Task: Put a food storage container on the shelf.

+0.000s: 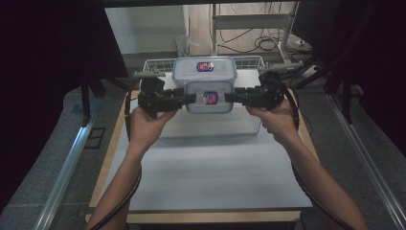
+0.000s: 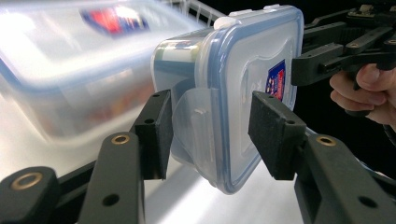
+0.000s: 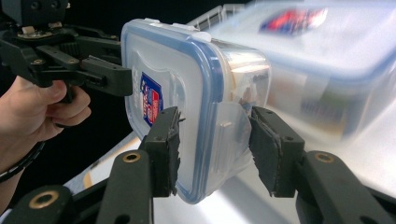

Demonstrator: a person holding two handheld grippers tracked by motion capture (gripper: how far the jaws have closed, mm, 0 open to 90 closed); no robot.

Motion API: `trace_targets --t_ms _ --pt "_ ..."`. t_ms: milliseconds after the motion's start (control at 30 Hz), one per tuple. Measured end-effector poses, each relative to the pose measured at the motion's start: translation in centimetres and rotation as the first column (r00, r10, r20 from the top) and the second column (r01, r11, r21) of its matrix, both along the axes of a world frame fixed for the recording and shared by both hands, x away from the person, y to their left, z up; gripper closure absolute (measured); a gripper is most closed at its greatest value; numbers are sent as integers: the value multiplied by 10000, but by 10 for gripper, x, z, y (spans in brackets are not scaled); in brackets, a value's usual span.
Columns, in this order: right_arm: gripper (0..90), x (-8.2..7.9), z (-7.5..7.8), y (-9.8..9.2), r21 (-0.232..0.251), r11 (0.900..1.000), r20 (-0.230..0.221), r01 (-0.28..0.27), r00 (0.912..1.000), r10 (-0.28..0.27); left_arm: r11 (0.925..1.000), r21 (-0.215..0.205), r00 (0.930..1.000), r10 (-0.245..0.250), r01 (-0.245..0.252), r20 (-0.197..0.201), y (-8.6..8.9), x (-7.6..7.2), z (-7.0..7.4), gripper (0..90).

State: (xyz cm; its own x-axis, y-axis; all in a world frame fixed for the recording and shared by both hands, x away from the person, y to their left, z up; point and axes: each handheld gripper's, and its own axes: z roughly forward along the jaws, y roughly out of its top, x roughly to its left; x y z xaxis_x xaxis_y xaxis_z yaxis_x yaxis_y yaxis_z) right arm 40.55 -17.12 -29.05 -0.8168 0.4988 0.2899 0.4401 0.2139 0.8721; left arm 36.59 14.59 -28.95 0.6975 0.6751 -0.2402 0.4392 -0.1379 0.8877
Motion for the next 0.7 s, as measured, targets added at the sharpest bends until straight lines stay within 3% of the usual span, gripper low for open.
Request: trace_targets --t_ms 233,333,500,700 --pt "531 29 31 7 462 9988 73 186 9998 -190 9996 -108 9992 275 -273 276 7 28 34 504" --pt "531 41 39 11 523 9980 23 348 9994 -350 9988 -263 9991 416 -413 108 9 44 41 498" --pt "525 60 44 17 407 9973 -67 605 9982 -603 9969 -527 9981 574 -587 -244 11 63 39 491" --pt "522 77 39 21 308 9959 -438 846 9956 -832 9945 -784 9954 635 -690 -714 13 78 27 490"
